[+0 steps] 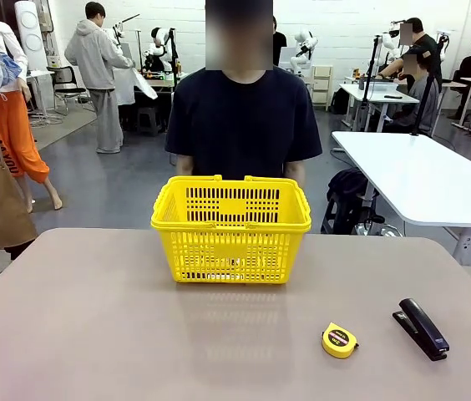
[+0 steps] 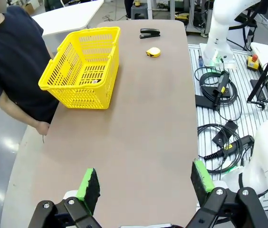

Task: Place the items the person wants into the basket.
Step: Pick up the item the person points to and place it in the Market Basket.

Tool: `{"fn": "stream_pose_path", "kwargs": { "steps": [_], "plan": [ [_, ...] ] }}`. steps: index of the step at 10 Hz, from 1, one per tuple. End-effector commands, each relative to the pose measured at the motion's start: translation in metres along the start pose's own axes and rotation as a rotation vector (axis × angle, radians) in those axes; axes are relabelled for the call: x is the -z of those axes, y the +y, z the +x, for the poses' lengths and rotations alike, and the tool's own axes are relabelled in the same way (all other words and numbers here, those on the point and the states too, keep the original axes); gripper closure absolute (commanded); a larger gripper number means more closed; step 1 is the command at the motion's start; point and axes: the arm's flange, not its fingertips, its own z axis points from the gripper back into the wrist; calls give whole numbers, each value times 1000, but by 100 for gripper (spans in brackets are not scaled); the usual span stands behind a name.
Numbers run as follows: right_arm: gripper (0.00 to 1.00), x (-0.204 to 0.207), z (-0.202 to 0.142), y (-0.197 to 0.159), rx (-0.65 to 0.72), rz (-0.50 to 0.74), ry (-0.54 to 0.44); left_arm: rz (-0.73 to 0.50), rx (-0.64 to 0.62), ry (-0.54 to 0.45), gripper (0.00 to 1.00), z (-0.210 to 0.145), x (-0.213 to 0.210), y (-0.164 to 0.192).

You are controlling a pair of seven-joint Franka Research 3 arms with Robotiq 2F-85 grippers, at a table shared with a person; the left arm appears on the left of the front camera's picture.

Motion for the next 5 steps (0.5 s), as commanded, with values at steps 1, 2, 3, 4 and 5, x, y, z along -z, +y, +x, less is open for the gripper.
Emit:
{"fn": "stream_pose_path", "kwargs": {
  "steps": [1, 2, 3, 4, 5],
  "plan": [
    [0, 1, 2, 0, -16, 19, -11, 0, 9, 1, 0, 2, 0, -2],
    [0, 1, 2, 0, -16, 19, -11, 0, 9, 1, 0, 2, 0, -2],
    [0, 1, 2, 0, -16, 19, -11, 0, 9, 1, 0, 2, 0, -2],
    [0, 1, 2, 0, -16, 19, -11, 0, 9, 1, 0, 2, 0, -2],
    [0, 1, 2, 0, -16, 19, -11, 0, 9, 1, 0, 2, 0, -2]
  ]
}}
